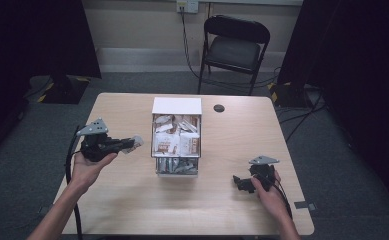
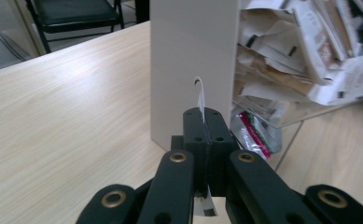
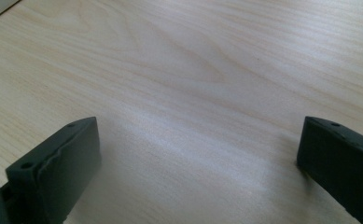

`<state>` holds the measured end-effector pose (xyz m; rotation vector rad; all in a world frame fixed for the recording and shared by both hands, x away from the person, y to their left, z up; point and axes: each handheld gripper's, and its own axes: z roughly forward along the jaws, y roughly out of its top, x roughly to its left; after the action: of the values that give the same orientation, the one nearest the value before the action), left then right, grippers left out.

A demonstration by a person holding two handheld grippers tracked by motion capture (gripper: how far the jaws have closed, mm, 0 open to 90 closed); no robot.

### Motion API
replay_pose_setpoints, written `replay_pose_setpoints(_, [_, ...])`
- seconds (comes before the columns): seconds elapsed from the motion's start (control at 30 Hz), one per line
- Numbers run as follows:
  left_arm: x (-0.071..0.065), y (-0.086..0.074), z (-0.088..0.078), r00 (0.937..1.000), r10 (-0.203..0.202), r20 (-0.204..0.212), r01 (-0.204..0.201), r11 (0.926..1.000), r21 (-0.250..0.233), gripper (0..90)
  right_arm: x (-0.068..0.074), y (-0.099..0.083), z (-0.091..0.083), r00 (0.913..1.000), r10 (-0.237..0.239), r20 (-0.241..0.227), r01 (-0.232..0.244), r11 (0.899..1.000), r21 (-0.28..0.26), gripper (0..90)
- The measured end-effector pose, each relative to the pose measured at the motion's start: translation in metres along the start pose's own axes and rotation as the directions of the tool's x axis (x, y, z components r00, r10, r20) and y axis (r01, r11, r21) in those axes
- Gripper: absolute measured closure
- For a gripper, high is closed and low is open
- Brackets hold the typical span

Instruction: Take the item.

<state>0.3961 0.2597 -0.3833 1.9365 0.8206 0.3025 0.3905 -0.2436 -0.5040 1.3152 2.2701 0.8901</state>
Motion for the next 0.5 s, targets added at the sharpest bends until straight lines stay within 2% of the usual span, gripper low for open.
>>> replay_pose_setpoints(0.07, [0.002,-0.004,0.005,0.9998,-0.018,0.010,0.018,0.9998,0.005,90.0,0.000,0.000,0.000,1.0000,0.000,0.000,0.000,1.000,0.000,0.0])
replay_pose_setpoints(0.13, [0.004,-0.008,0.010,0.9998,-0.019,-0.002,0.019,0.9996,0.022,90.0,0.000,0.000,0.000,1.0000,0.000,0.000,0.000,1.000,0.000,0.0])
replay_pose_setpoints(0.2, [0.005,-0.012,0.015,0.9993,-0.036,0.013,0.035,0.9991,0.022,90.0,0.000,0.000,0.000,1.0000,0.000,0.000,0.000,1.000,0.000,0.0])
replay_pose_setpoints(0.4, [0.007,-0.022,0.036,0.9997,-0.023,-0.004,0.024,0.9954,0.093,90.0,0.000,0.000,0.000,1.0000,-0.001,0.000,0.001,1.000,0.000,0.0])
replay_pose_setpoints(0.5, [0.008,-0.023,0.042,0.9999,-0.017,-0.004,0.017,0.9937,0.110,90.0,0.000,0.000,0.000,1.0000,-0.001,0.000,0.001,1.000,0.000,0.0])
